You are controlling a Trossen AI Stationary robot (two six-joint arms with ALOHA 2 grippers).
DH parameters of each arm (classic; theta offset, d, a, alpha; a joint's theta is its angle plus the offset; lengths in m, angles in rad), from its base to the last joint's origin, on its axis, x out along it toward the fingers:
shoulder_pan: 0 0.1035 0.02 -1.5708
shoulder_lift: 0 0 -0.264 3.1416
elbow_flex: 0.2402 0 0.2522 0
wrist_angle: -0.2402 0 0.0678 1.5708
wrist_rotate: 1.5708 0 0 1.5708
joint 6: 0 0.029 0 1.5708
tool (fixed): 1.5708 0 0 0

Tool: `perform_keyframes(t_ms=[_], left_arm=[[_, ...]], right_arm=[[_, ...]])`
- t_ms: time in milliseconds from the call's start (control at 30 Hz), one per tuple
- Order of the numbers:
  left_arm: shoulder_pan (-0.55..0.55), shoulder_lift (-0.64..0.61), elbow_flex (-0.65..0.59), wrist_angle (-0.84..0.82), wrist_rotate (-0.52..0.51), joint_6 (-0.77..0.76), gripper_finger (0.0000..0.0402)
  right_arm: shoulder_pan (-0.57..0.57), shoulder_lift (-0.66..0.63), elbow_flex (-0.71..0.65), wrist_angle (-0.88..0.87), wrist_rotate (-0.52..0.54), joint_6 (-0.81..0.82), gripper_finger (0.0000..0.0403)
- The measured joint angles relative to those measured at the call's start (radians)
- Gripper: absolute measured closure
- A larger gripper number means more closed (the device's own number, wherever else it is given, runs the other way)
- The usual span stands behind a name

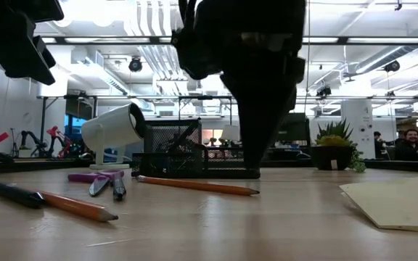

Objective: Pick and place office supplies into organizer
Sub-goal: Put the top yellow pencil into the black desk organizer

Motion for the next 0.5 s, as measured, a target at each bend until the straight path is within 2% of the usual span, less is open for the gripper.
perform_keyframes(t_ms=[500], left_arm=[[0.000,0.000,0.000,0.008,0.004,0.007,0.0402]], right_arm=[[0.005,0.034,-0.014,0.054,0.004,0.050,0.0394]])
